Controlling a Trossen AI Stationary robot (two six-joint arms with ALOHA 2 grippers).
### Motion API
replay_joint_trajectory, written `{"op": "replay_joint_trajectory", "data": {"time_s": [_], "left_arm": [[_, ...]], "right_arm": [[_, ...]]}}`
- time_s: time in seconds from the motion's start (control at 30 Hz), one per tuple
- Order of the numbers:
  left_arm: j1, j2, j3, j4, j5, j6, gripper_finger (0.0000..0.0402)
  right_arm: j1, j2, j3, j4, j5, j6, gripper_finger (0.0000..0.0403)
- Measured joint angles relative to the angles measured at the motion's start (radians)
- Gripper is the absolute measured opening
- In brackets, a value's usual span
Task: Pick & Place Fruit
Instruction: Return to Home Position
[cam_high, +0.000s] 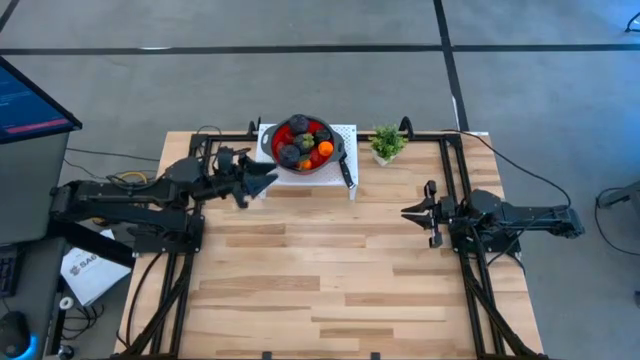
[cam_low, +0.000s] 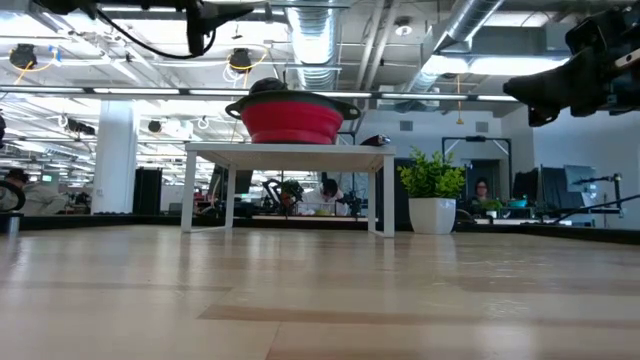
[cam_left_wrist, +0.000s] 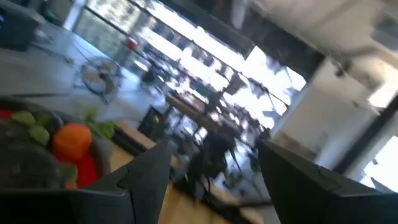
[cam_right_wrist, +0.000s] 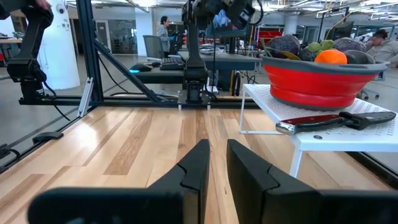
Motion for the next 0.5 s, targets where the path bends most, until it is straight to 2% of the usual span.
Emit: {"op": "replay_joint_trajectory", "data": {"time_s": [0.2,0.5], "left_arm": [[-0.014,-0.177,-0.156,-0.022,0.204,0.131,0.0237],[-0.014,-0.583,-0.404,0.038,0.216,0.265,0.0237]], "right_arm": [[0.0,0.0,0.0,0.0,0.0,0.0,0.0049],[0.0,0.0,0.0,0.0,0.0,0.0,0.0049]]}}
